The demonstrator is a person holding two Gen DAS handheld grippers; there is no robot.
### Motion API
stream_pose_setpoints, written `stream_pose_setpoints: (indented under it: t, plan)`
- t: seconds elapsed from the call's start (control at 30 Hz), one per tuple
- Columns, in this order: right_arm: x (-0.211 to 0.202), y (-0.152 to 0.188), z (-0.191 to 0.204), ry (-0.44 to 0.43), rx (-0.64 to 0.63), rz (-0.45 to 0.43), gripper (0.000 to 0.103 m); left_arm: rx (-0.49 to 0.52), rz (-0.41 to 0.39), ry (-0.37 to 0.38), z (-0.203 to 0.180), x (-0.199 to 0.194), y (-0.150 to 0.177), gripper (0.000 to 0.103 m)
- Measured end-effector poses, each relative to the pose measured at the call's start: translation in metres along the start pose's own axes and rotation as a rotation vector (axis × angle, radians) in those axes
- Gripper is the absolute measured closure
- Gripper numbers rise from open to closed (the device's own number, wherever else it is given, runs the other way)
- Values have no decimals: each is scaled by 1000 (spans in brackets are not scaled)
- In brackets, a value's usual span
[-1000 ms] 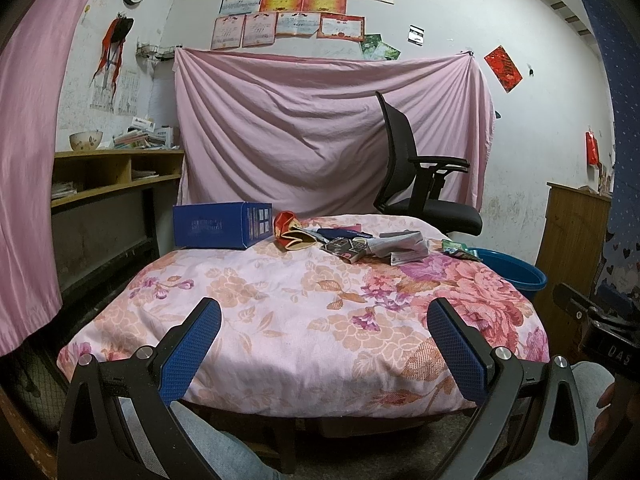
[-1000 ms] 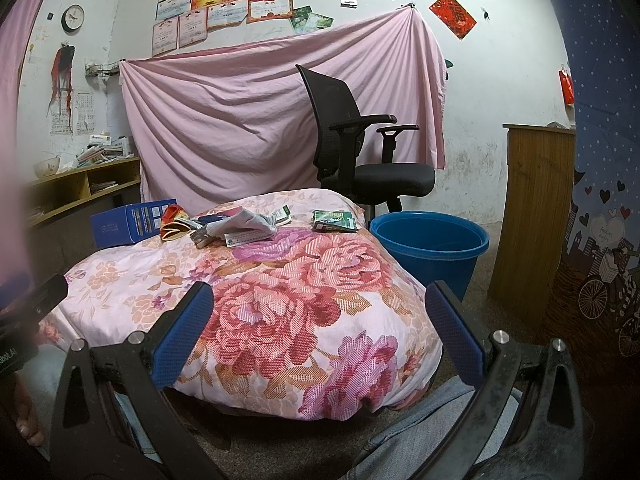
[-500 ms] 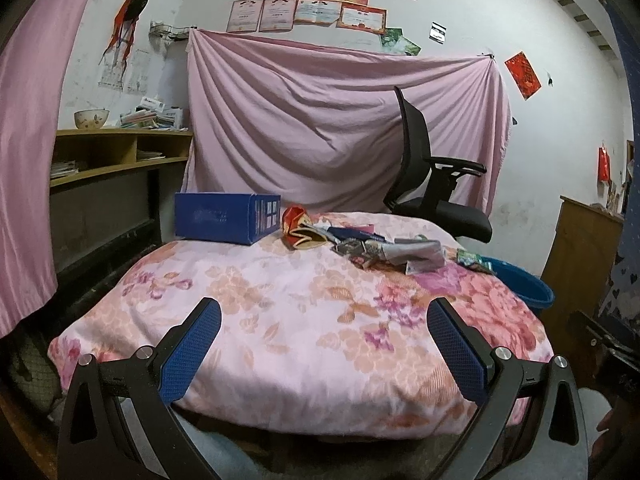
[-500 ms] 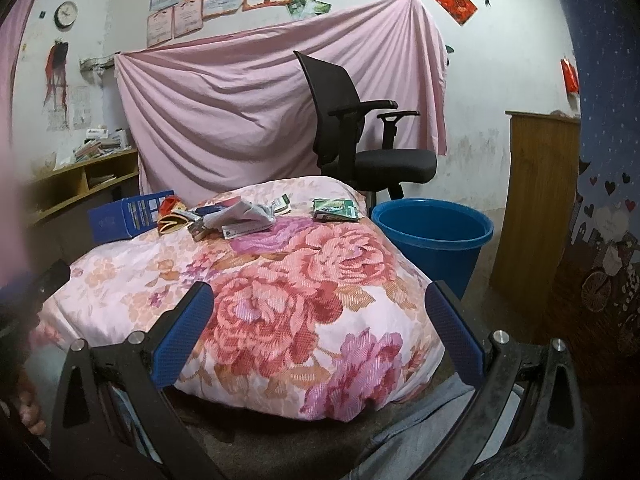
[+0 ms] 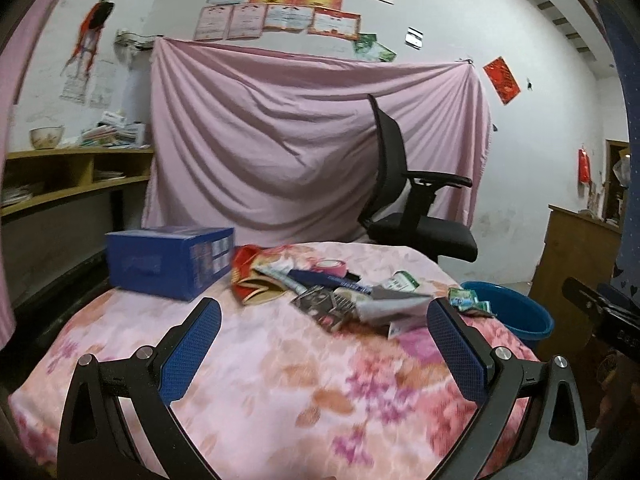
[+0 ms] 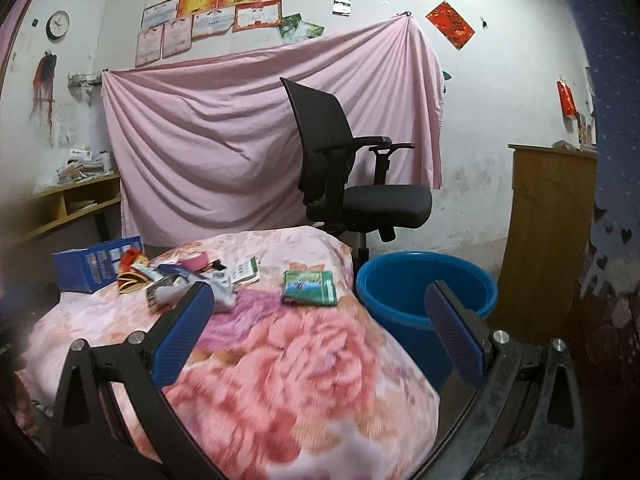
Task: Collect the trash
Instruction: 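Move left gripper toward grey cloth while right gripper moves toward green packet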
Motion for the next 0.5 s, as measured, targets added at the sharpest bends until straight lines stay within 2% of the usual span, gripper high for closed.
stream_pose_setpoints:
  t: [0.27, 0.5]
  plan:
    - [44, -24, -4, 3, -59, 33, 0, 26, 44, 77, -10, 43, -23, 2]
    - [93, -37, -7, -12, -87, 135, 0, 82, 140, 192, -30, 73, -23, 3]
Point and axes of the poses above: each gripper's, at about its wrist camera, not at the fingertips, and x roughly the way its jaws point, z to its left, y to its underside, the point moved 9 cm from there along x, roughly the way its jaws point, and after that the axes turned 15 degrees about z, right-handed, at the moved point
